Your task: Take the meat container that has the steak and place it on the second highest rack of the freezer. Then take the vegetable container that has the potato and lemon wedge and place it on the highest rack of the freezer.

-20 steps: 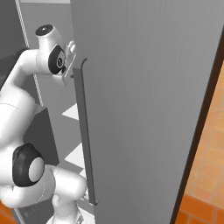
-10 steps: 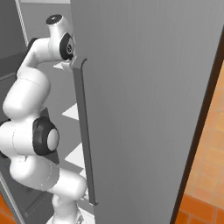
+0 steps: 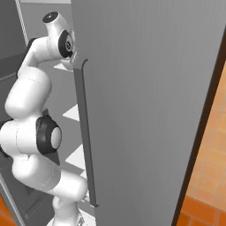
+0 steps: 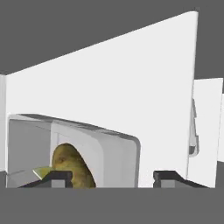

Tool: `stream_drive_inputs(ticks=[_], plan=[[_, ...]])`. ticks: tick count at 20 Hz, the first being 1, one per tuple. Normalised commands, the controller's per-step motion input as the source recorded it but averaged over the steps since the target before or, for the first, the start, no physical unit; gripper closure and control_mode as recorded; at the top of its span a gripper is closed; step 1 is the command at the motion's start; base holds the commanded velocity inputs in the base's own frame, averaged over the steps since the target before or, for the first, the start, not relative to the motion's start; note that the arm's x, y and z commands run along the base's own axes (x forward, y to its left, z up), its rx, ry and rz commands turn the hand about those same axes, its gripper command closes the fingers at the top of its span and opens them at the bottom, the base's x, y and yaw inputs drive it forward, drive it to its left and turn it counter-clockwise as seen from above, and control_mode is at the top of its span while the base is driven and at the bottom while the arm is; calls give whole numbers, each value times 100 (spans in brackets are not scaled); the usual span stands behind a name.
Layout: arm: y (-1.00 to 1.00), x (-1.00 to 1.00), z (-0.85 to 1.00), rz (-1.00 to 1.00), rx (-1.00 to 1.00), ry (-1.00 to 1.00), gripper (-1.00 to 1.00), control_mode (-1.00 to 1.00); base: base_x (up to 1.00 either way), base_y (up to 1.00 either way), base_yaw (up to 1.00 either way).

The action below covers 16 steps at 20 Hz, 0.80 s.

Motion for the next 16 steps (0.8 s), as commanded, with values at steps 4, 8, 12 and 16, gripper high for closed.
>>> stream_drive_inputs(ticks=[4, 8, 12, 16], plan=[[0, -90, 18, 0, -1, -40, -100, -100, 0, 0, 0], [2, -98, 38, 0, 0, -23, -100, -100, 0, 0, 0], [30, -100, 10, 2, 0, -6, -100, -100, 0, 0, 0], [35, -100, 0, 2, 0, 0, -100, -100, 0, 0, 0]])
